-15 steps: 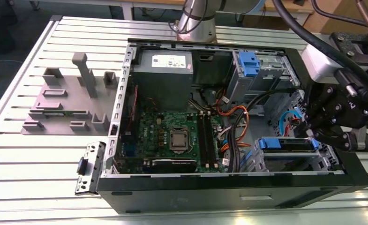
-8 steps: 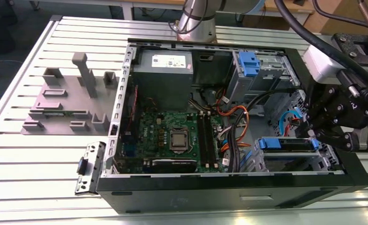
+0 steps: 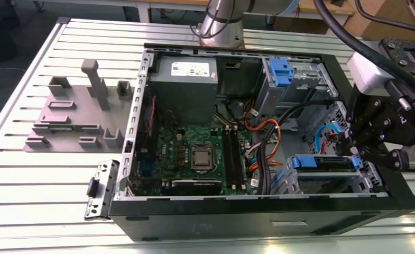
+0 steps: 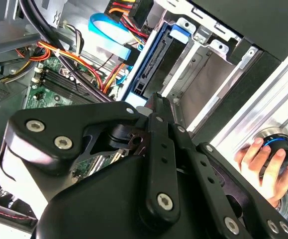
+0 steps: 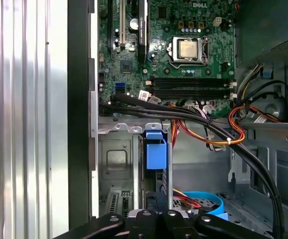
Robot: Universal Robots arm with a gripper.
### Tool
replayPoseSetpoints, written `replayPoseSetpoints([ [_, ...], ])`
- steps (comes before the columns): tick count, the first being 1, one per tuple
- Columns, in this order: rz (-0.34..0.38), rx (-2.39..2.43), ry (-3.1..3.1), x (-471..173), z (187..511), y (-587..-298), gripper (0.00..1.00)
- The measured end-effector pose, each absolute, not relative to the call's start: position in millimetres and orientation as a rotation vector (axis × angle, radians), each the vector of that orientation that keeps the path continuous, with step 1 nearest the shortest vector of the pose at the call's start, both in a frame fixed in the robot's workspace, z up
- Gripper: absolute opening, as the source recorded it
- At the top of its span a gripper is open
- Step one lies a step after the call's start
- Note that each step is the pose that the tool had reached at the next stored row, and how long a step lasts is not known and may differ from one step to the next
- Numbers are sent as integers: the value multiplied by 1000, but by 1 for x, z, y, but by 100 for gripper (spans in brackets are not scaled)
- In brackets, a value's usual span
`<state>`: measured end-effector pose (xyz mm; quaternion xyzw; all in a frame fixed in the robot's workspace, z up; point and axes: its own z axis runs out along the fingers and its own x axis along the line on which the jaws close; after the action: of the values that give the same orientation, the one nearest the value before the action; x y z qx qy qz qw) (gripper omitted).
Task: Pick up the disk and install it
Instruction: 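Insert the disk into the insertion slot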
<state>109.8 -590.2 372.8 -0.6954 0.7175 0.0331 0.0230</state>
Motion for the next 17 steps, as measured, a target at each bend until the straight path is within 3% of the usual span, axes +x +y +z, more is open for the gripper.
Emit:
replayPoseSetpoints([
  [17,102,-2153,2222,125,368,-588,10],
])
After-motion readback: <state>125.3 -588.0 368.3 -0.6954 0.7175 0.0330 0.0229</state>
